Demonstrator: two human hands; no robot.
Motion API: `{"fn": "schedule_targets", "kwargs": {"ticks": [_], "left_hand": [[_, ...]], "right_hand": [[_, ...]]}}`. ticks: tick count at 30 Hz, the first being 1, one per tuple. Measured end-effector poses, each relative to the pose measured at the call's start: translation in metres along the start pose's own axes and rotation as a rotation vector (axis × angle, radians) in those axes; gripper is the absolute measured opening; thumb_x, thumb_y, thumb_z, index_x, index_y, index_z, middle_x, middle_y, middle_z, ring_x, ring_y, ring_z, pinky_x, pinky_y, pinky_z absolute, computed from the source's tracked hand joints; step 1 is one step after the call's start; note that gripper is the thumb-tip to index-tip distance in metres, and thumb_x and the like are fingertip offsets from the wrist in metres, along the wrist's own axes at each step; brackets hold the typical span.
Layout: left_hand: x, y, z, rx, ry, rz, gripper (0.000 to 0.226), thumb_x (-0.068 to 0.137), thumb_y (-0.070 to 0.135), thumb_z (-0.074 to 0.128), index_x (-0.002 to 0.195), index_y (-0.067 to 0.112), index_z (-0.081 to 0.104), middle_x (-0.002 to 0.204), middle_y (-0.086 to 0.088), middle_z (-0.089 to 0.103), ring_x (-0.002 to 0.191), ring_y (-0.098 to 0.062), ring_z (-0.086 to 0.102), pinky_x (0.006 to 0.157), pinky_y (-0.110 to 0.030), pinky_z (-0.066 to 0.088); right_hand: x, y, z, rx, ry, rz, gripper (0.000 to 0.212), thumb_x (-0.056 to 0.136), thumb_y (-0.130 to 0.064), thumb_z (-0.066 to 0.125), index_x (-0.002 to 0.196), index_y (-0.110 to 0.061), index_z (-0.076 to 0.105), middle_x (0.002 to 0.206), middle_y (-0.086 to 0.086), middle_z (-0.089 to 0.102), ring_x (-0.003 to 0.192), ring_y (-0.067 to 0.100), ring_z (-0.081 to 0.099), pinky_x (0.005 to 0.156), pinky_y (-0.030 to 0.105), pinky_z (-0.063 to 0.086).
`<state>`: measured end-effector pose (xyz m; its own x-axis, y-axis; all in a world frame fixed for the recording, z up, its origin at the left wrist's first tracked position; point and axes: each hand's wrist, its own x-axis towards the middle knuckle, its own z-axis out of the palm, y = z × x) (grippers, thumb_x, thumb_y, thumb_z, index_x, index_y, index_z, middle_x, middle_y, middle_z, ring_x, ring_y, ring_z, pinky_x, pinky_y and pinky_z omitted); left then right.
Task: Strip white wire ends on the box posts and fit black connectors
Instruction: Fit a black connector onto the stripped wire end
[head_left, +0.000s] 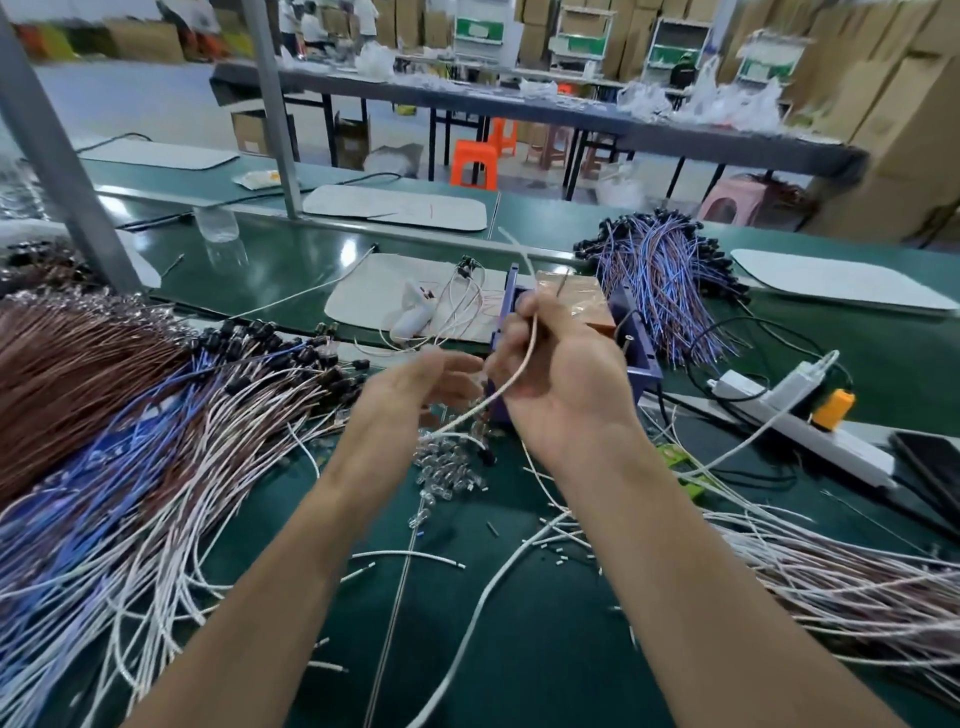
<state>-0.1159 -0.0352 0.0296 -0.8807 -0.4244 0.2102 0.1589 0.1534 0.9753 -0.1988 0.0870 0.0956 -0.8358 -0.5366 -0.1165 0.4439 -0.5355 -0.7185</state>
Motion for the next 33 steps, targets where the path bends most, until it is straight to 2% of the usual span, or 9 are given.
{"fn": "schedule_targets", "kwargs": {"ticks": [4,6,9,11,15,23,27,28,33], "left_hand": [[-0.008,-0.015,0.017,-0.018,-0.275,-0.238,0.052,0.111,0.037,0.019,0.116,0.037,0.071,0.115,0.014,0.075,0.131,-0.019,0.059,0.104,-0.039,0.047],[-0.017,-0.024,0.02,-0.06,-0.373,-0.237,0.06,0.11,0.049,0.011,0.127,0.037,0.068,0.128,0.013,0.071,0.136,-0.011,0.055,0.11,-0.032,0.046],[-0.031,-0.028,0.023,-0.111,-0.479,-0.186,0.049,0.099,0.061,0.043,0.134,0.035,0.065,0.128,0.005,0.072,0.121,-0.01,0.066,0.101,-0.028,0.052],[-0.028,-0.027,0.035,-0.045,-0.471,-0.167,0.036,0.091,0.043,0.065,0.125,0.034,0.069,0.113,0.001,0.077,0.103,-0.009,0.071,0.09,-0.024,0.052],[-0.025,-0.022,0.057,0.025,-0.416,-0.12,0.013,0.082,0.026,0.074,0.092,0.033,0.08,0.091,0.0,0.079,0.082,-0.006,0.068,0.078,-0.02,0.052],[-0.024,-0.01,0.106,0.098,-0.609,-0.107,0.038,0.088,0.028,0.076,0.121,0.041,0.061,0.123,0.016,0.064,0.103,-0.007,0.065,0.092,-0.034,0.058],[-0.024,-0.011,0.129,0.086,-0.638,-0.116,0.008,0.093,0.023,0.064,0.096,0.026,0.071,0.099,0.009,0.07,0.088,-0.008,0.06,0.089,-0.028,0.051],[-0.023,-0.012,0.13,0.04,-0.633,-0.129,0.013,0.097,0.017,0.061,0.09,0.023,0.071,0.096,0.006,0.07,0.089,-0.009,0.061,0.088,-0.026,0.05],[-0.01,-0.022,0.112,0.108,-0.42,-0.123,0.021,0.103,0.013,0.061,0.102,0.028,0.076,0.088,0.005,0.079,0.094,-0.012,0.073,0.09,-0.023,0.054]], "right_hand": [[-0.006,-0.024,-0.023,0.253,-0.036,-0.063,0.034,0.105,-0.02,0.042,0.073,-0.016,0.054,0.06,-0.002,0.044,0.049,0.011,0.029,0.054,0.024,0.03],[-0.01,-0.035,-0.037,0.392,-0.05,-0.051,0.037,0.106,-0.018,0.041,0.07,-0.015,0.052,0.057,-0.003,0.041,0.047,0.011,0.025,0.051,0.023,0.026],[-0.017,-0.046,-0.057,0.532,-0.024,-0.057,0.039,0.106,-0.016,0.039,0.069,-0.014,0.051,0.056,-0.004,0.04,0.044,0.011,0.026,0.048,0.024,0.025],[-0.022,-0.052,-0.068,0.578,0.01,-0.098,0.04,0.106,-0.014,0.038,0.069,-0.014,0.05,0.056,-0.004,0.04,0.043,0.011,0.025,0.047,0.024,0.025],[-0.032,-0.064,-0.086,0.637,0.062,-0.191,0.04,0.105,-0.01,0.039,0.067,-0.012,0.051,0.058,-0.004,0.04,0.046,0.012,0.024,0.046,0.024,0.024],[-0.051,-0.079,-0.114,0.742,0.075,-0.251,0.04,0.104,-0.007,0.039,0.066,-0.011,0.05,0.057,-0.003,0.037,0.045,0.012,0.024,0.045,0.024,0.025],[-0.048,-0.083,-0.127,0.791,0.087,-0.284,0.037,0.102,-0.003,0.038,0.068,-0.009,0.052,0.056,-0.003,0.038,0.043,0.013,0.024,0.042,0.025,0.026],[-0.046,-0.084,-0.132,0.777,0.104,-0.291,0.036,0.101,-0.003,0.038,0.069,-0.009,0.052,0.056,-0.002,0.039,0.043,0.013,0.025,0.043,0.026,0.026],[-0.039,-0.08,-0.164,0.4,0.267,-0.341,0.017,0.084,-0.018,0.055,0.068,-0.015,0.051,0.064,0.0,0.05,0.051,0.014,0.037,0.056,0.027,0.038]]}}
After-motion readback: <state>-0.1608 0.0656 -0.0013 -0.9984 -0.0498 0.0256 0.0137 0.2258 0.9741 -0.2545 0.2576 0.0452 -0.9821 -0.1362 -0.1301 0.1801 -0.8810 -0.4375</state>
